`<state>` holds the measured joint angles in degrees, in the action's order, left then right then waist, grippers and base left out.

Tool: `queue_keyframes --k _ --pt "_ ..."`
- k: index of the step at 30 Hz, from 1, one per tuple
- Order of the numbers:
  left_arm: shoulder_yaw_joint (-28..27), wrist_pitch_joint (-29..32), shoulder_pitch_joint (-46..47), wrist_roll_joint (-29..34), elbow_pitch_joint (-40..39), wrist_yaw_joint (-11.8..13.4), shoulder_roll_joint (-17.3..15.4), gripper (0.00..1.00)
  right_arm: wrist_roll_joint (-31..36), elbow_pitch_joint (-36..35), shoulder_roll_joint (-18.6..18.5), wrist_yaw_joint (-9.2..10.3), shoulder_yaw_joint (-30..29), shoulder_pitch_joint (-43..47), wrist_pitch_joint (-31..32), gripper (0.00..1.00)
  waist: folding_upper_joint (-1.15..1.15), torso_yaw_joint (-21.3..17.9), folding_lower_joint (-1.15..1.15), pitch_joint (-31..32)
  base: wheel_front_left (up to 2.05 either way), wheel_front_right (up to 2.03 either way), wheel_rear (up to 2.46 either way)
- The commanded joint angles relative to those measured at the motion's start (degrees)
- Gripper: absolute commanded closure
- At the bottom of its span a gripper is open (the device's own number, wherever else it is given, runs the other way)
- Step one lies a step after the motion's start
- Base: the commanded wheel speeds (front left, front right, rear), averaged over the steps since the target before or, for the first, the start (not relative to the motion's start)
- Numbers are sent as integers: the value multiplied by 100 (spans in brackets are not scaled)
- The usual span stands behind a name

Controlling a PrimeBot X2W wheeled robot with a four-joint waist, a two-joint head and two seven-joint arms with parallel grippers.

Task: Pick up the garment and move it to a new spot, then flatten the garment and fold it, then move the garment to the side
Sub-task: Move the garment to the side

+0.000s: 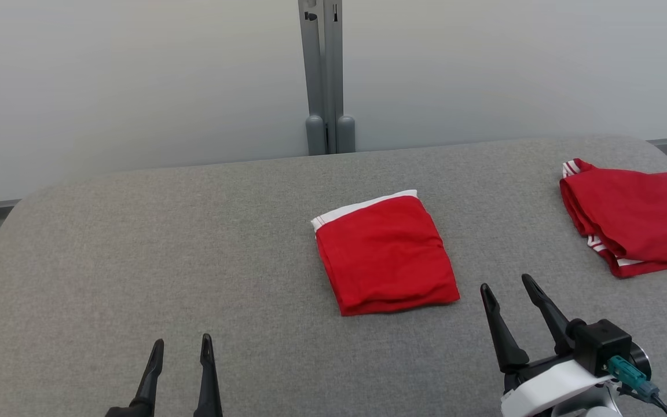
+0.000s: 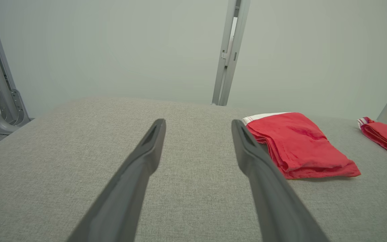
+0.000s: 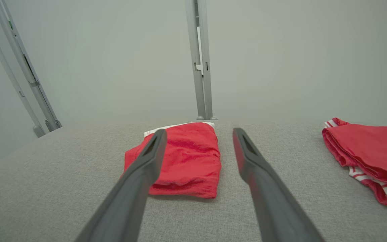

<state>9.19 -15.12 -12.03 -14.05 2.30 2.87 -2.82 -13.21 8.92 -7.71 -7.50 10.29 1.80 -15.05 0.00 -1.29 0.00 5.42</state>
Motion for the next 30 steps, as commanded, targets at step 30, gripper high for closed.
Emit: queue_keyframes --k 30 --pt "28 0 -7 76 45 70 -16 0 105 -31 6 4 -45 103 -15 0 0 125 0 -200 0 0 0"
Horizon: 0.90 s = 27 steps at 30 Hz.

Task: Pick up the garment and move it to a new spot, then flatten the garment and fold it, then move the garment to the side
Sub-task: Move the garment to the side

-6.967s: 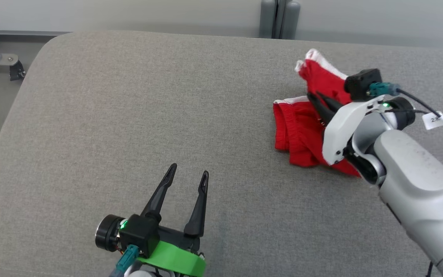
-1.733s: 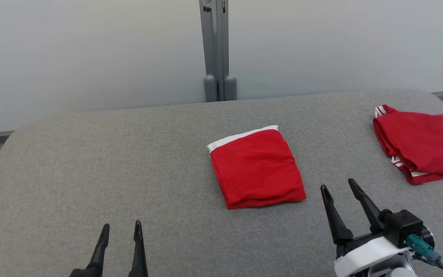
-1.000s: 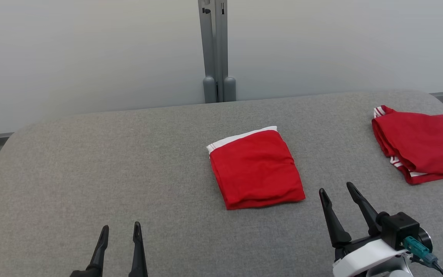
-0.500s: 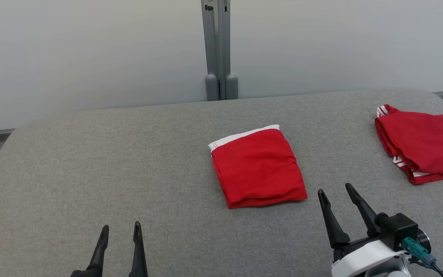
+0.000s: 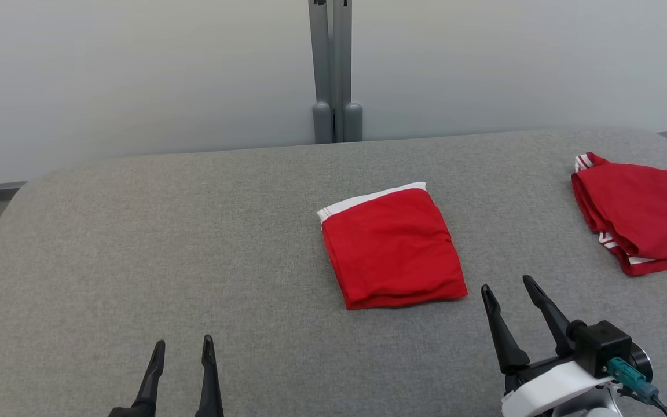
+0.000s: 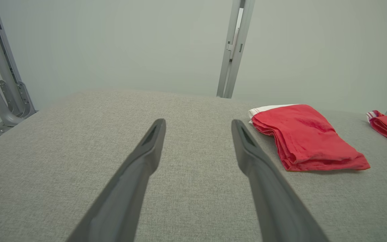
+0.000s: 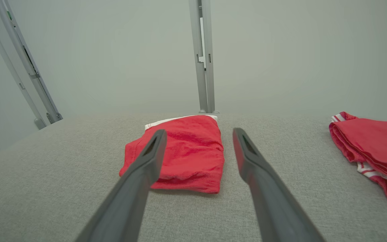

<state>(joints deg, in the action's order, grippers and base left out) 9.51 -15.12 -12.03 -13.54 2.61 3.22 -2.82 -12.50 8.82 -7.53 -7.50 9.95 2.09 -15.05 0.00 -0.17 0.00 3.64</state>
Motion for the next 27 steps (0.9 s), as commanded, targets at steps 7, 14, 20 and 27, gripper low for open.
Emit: queue_keyframes --k 7,14,20,27 --pt "13 0 72 68 -2 42 -16 0 -12 19 24 4 -23 19 -15 0 0 60 0 -159 0 0 0" --pt "87 0 223 155 -28 -16 -16 0 -298 172 -50 4 79 -287 -15 0 0 90 0 -475 0 0 0" --pt "195 0 571 208 -94 -83 -16 0 -529 375 -341 4 164 -911 -15 0 0 161 0 -1047 0 0 0" --pt "427 1 1051 97 -113 -124 -16 0 -1619 1147 -830 4 413 -1824 -14 0 0 292 0 -1674 0 0 0"
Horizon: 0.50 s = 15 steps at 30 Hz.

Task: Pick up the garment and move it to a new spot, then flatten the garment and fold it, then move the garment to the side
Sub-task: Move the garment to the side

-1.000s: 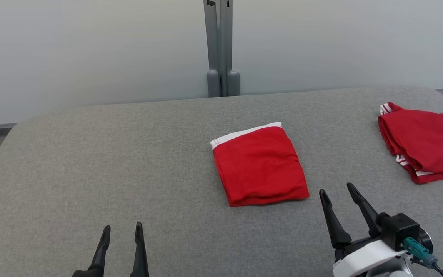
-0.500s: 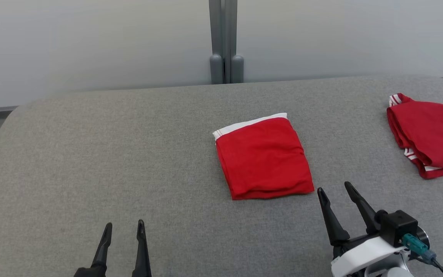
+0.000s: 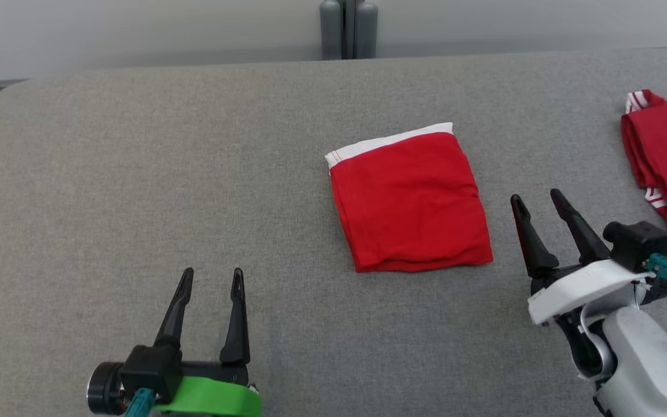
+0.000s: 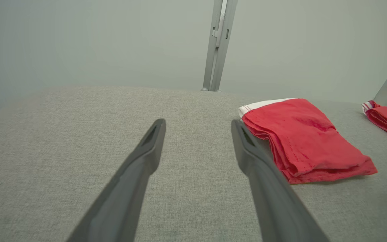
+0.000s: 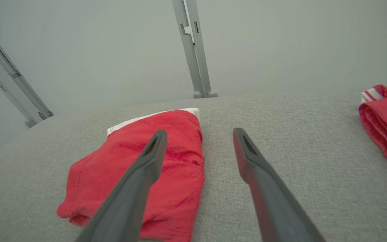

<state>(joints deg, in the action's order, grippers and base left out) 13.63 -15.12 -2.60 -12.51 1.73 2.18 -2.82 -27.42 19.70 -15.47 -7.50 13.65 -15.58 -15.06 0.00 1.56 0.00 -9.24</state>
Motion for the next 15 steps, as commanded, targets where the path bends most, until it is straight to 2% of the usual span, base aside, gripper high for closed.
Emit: queue_keyframes --k 1,4,8,15 --pt "57 0 181 -5 -22 -28 -16 0 -416 207 -128 4 136 -221 -13 0 0 147 0 -468 0 0 0" --pt "137 0 335 17 -19 -46 -17 0 -1333 461 -438 3 603 -665 217 0 0 204 0 -678 0 0 0" --pt "225 0 527 64 -8 -72 -16 0 -2731 444 -949 4 1140 -1142 1097 0 0 283 0 -936 0 0 0" --pt "274 0 729 103 30 -112 -16 0 -4364 182 -1567 2 1673 -1683 2487 0 0 349 0 -1197 0 0 0"
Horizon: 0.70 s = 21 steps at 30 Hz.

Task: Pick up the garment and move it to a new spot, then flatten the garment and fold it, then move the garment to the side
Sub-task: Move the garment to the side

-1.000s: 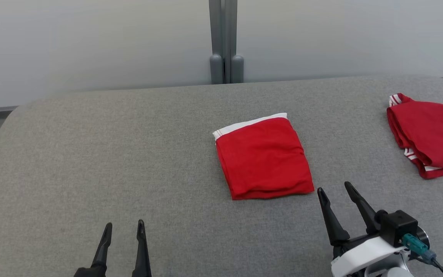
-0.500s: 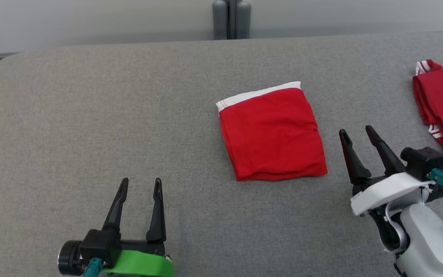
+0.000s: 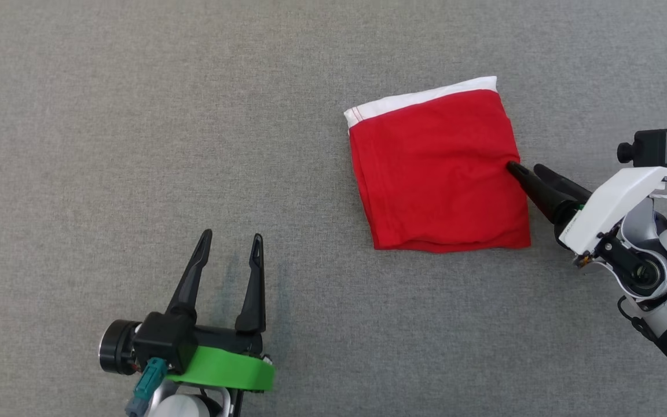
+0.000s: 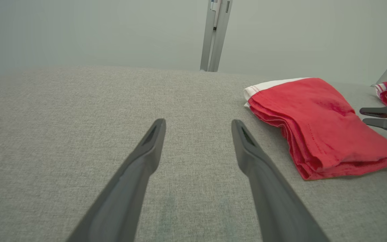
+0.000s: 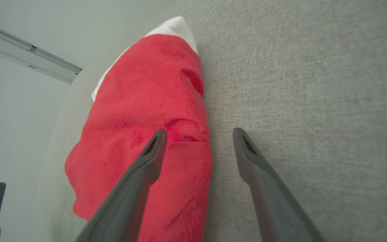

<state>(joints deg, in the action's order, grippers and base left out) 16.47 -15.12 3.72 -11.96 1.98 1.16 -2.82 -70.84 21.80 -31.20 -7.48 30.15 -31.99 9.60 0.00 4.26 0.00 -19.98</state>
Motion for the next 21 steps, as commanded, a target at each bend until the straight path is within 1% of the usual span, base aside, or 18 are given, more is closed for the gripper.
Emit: queue_keyframes --k 1,3,4,5,6,12,16,21 --pt "-3 0 107 53 10 -11 -16 0 -147 -65 -64 0 63 -84 146 0 0 83 0 -144 0 0 0" --pt "17 0 140 57 21 -19 -16 0 -328 -141 -195 0 161 -170 332 0 0 92 0 -180 0 0 0" --pt "21 0 162 56 24 -18 -16 0 -360 -157 -231 0 204 -194 359 30 0 94 0 -194 0 0 0" --pt "26 0 187 55 27 -18 -16 0 -389 -176 -252 0 264 -220 355 67 0 95 0 -212 0 0 0" --pt "29 0 197 54 29 -19 -16 0 -449 -199 -255 0 297 -233 333 100 0 95 0 -222 0 0 0" --pt "1 0 250 69 61 -24 -16 0 -607 -328 -419 0 488 -294 121 100 0 42 0 -262 0 0 0" --pt "-69 0 260 114 58 -45 -16 0 -452 -462 -702 1 639 -335 -165 100 0 -103 0 -271 0 0 0" --pt "-130 0 214 219 20 -116 -16 0 -250 -553 -1176 1 834 -372 -458 100 0 -392 0 -273 0 0 0"
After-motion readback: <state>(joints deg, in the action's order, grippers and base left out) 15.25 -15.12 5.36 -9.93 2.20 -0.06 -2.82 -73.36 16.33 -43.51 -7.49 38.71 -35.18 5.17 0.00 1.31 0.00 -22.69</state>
